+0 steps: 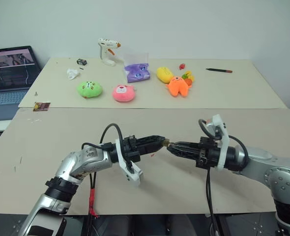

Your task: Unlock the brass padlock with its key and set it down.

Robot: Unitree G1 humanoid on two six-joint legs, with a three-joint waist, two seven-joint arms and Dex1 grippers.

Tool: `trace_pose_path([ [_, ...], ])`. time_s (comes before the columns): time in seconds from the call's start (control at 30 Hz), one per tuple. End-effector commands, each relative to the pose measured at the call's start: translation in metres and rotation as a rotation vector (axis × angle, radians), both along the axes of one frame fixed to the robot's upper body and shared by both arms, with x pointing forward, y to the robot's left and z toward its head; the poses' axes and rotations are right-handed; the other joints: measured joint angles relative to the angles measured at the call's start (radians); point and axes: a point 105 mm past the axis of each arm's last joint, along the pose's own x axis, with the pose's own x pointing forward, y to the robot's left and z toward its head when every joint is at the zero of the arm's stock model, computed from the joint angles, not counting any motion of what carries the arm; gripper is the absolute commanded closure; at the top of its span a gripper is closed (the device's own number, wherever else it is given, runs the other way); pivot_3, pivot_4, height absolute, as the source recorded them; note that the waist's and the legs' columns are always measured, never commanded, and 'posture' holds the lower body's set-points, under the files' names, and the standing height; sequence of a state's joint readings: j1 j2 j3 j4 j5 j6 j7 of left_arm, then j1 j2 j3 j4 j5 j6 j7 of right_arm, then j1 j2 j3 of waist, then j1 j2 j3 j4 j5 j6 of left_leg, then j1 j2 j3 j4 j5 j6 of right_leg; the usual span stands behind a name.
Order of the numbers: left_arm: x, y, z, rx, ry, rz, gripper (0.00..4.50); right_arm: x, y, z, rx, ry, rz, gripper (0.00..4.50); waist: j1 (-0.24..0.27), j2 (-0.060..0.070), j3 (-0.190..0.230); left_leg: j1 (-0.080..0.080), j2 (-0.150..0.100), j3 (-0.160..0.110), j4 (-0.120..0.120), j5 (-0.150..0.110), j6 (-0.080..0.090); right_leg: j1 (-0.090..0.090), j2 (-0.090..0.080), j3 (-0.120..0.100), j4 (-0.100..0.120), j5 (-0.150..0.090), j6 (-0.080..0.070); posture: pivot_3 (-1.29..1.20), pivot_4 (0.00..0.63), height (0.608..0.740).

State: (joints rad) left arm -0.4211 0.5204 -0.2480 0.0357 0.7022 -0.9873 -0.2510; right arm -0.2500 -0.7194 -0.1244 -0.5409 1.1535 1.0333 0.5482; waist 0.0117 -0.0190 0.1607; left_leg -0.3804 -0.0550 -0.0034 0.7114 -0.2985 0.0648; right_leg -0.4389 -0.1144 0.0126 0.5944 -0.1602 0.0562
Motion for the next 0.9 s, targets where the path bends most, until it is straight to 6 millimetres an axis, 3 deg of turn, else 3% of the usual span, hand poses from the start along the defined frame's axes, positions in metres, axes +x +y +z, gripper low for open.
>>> trace_pose_path([
  [0.03, -0.004, -0.003, 0.015, -0.037, -0.036, -0.030, 3.69, -0.002, -0.001, 0.009, 0.007, -0.042, 0.007, 3.32, 0.000, 0.000, 0.000, 0.000, 0.000, 0.000, 0.000, 0.000, 0.000, 0.000, 0.000, 0.000, 0.000, 0.000, 0.000, 0.00, 0.150, 0.739],
  [0.77, -0.004, -0.004, 0.014, -0.036, -0.008, -0.027, 3.69, 0.001, -0.013, 0.015, 0.011, -0.064, -0.029, 3.32, 0.000, 0.000, 0.000, 0.000, 0.000, 0.000, 0.000, 0.000, 0.000, 0.000, 0.000, 0.000, 0.000, 0.000, 0.000, 0.00, 0.150, 0.739],
  [0.9, -0.004, -0.004, 0.014, -0.038, -0.002, -0.026, 3.69, 0.001, -0.013, 0.016, 0.015, -0.066, -0.027, 4.35, 0.000, 0.000, 0.000, 0.000, 0.000, 0.000, 0.000, 0.000, 0.000, 0.000, 0.000, 0.000, 0.000, 0.000, 0.000, 0.00, 0.150, 0.739],
])
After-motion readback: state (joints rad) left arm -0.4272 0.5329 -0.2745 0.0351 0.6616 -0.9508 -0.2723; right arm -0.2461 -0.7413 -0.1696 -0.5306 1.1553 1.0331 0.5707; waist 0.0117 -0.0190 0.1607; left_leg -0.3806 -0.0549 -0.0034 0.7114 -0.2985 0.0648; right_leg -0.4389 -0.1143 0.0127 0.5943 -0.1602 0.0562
